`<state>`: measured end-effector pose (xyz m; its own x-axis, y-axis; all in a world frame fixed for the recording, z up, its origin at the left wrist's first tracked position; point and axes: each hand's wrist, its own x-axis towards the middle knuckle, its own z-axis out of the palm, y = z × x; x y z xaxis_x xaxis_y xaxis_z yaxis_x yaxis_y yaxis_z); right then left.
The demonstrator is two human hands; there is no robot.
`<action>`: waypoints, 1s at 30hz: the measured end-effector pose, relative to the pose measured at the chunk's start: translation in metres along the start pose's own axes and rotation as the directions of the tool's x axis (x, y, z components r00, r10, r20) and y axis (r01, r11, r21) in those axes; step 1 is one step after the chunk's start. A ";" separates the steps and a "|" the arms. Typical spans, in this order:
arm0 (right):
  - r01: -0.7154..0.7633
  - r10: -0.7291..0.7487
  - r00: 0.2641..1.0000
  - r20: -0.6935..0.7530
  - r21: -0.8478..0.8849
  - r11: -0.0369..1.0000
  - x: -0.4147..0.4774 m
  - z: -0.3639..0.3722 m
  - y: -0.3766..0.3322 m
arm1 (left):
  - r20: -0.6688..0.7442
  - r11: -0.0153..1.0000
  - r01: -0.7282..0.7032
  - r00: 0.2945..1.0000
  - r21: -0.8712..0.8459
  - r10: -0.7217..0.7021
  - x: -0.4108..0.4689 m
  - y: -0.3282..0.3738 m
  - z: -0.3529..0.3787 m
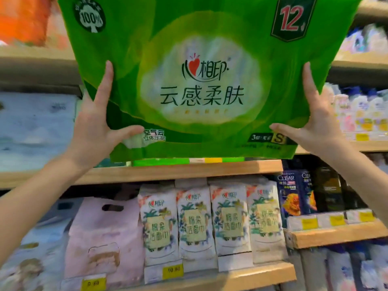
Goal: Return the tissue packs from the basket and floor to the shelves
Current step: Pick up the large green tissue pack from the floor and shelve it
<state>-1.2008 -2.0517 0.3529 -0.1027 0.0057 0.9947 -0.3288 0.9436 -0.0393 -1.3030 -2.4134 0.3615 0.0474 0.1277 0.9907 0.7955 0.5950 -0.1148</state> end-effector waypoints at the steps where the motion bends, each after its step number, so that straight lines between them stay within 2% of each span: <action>1: 0.012 -0.012 1.000 -0.009 0.010 1.000 0.006 0.007 0.002 | -0.016 1.000 0.000 1.000 0.027 0.001 0.004 -0.002 0.001; 7: 0.092 -0.089 0.994 -0.071 0.039 0.995 0.034 0.046 0.021 | -0.060 0.998 0.014 0.998 0.068 -0.010 0.022 -0.027 0.018; 10: 0.112 -0.108 0.990 -0.087 0.039 0.993 0.044 0.065 0.033 | -0.094 0.996 -0.019 0.995 0.088 0.027 0.026 -0.040 0.031; 14: 0.124 -0.121 0.989 -0.089 0.037 0.992 0.050 0.087 0.053 | -0.096 0.998 -0.022 0.995 0.065 0.028 0.023 -0.050 0.053; 18: 0.073 -0.072 0.996 -0.046 0.026 0.997 0.046 0.102 0.064 | -0.071 0.994 0.026 0.997 0.110 -0.019 0.012 -0.059 0.073; 22: 0.049 -0.050 0.999 0.014 0.051 0.998 0.037 0.118 0.079 | 0.001 0.981 0.157 0.987 0.117 -0.158 0.004 -0.059 0.089; 25: 0.009 -0.016 0.997 0.078 0.092 0.996 0.030 0.125 0.087 | 0.055 0.976 0.190 0.979 0.108 -0.197 0.001 -0.064 0.095; 30: -0.019 0.002 0.991 0.133 0.132 0.991 0.027 0.125 0.088 | 0.080 0.980 0.175 0.980 0.096 -0.183 -0.001 -0.072 0.094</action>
<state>-1.3502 -2.0098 0.3643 -0.2272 -0.0368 0.9732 -0.4478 0.8913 -0.0708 -1.4175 -2.3821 0.3615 -0.1473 0.0800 0.9859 0.7300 0.6813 0.0538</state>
